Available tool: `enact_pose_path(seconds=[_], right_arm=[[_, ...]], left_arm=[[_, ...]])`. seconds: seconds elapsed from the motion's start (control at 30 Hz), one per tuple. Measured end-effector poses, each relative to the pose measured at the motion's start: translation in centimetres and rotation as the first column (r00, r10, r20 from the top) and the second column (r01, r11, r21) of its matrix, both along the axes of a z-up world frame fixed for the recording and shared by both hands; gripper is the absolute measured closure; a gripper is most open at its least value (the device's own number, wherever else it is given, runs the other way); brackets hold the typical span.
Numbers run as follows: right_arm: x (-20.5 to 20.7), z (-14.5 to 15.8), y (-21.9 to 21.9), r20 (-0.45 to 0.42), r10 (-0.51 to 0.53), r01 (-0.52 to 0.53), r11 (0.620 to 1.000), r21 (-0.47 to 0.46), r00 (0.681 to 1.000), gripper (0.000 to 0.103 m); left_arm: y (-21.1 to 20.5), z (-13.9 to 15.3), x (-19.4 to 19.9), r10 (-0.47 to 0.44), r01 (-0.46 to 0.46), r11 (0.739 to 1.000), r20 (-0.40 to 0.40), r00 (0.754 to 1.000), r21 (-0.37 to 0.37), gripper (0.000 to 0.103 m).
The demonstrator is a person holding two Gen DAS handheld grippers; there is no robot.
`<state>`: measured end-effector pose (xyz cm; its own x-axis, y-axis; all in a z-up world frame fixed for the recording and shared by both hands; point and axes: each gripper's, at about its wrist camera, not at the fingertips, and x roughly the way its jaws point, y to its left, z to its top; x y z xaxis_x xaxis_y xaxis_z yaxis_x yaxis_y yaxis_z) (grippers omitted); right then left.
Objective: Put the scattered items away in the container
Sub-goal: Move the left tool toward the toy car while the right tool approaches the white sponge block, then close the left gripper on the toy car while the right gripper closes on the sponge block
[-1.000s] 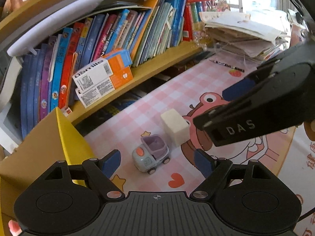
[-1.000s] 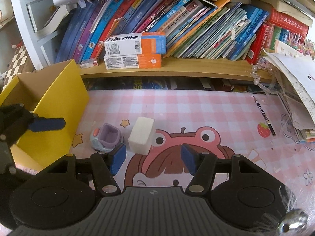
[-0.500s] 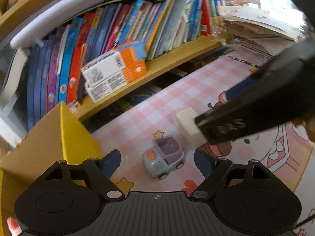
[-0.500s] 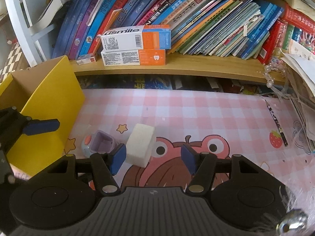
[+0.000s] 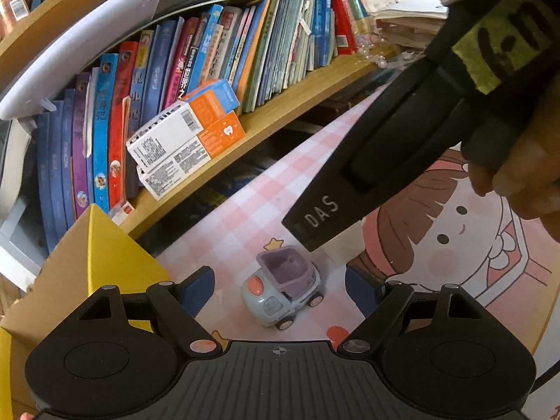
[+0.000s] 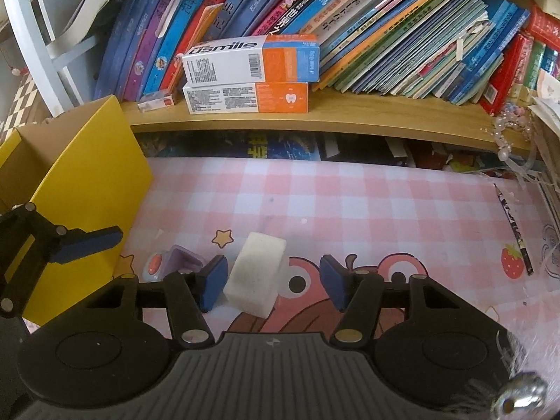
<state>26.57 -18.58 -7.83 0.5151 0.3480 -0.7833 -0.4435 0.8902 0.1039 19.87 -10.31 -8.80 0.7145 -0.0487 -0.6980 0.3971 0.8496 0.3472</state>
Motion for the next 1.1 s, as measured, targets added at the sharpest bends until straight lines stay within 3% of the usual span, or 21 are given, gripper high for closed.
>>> enact_pose_path(seconds=[0.53,0.87,1.1], right_arm=[[1.9,-1.4,0.7,-0.046,0.021,-0.021,1.0,0.014,0.999,0.051],[2.2,-2.2,0.6,-0.081,0.015,-0.011,0.999,0.048,0.997,0.065],[1.7,-1.9,0.2,-0.077,0.011,-0.006,0.998,0.055,0.997,0.072]], left_arm=[[0.4,-1.2,1.0,0.018,-0.018,0.999,-0.015,1.0,-0.028,0.02],[1.1,-2.5,2.0,0.051,-0.055,0.996,-0.065,0.997,-0.066,0.02],[1.6,-2.7,2.1,0.047,-0.057,0.994,-0.107,0.993,-0.093,0.042]])
